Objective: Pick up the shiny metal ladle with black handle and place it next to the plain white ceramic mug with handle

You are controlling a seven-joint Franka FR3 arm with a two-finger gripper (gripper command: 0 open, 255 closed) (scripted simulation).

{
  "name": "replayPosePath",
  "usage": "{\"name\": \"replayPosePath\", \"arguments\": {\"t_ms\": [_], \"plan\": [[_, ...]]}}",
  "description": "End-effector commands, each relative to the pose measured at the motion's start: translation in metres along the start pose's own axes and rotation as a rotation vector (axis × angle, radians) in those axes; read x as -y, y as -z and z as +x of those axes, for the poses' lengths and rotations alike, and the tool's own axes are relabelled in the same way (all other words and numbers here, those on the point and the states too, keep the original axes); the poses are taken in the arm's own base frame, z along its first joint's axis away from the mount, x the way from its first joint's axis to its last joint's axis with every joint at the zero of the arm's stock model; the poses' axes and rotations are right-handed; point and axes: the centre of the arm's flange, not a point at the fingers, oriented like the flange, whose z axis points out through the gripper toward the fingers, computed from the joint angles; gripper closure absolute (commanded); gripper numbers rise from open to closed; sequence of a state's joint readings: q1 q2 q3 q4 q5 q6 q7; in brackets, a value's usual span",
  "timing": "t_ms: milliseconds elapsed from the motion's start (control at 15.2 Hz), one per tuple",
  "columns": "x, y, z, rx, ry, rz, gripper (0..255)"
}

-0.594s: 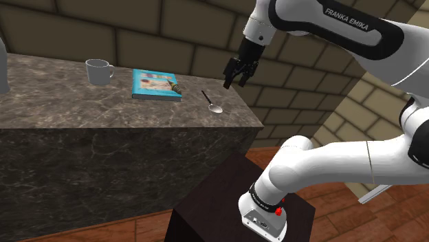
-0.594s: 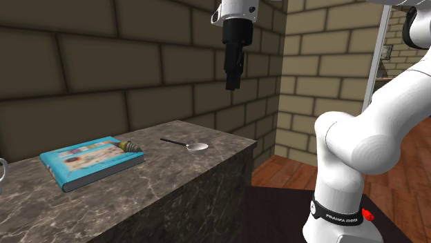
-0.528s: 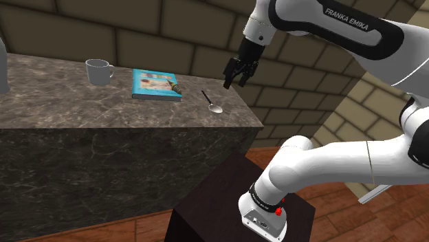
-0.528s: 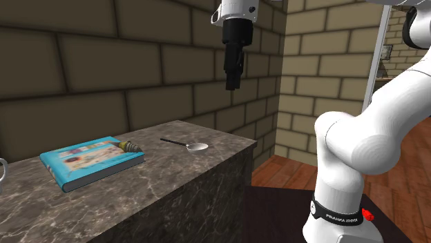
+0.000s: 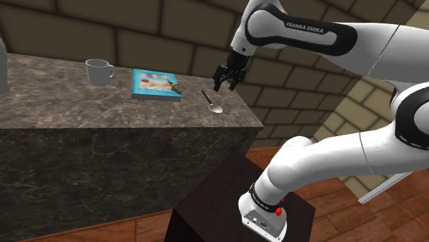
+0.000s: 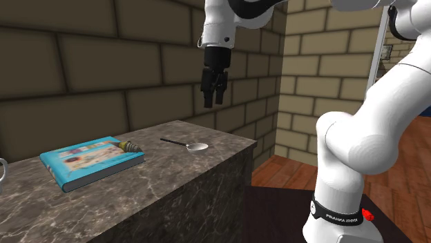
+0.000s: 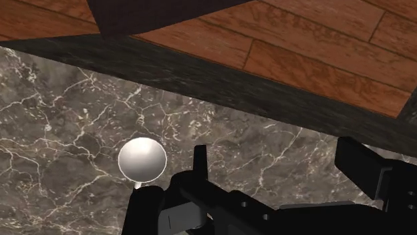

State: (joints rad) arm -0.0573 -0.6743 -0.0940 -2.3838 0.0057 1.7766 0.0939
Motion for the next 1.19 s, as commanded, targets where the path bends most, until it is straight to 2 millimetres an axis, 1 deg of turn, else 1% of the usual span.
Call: {"name": "replayPosePath", "arguments": {"t_ms": [0,528,1122], "plan": [[-0.012,-0.013,0.018,-0.009,-0.028,0.0,0],[-0.063,-0.073,0.084,-0.034,-0.14,-0.002,0],[-0.13,-0.139,0.152,-0.062,-0.266,-0.003,0]]}}
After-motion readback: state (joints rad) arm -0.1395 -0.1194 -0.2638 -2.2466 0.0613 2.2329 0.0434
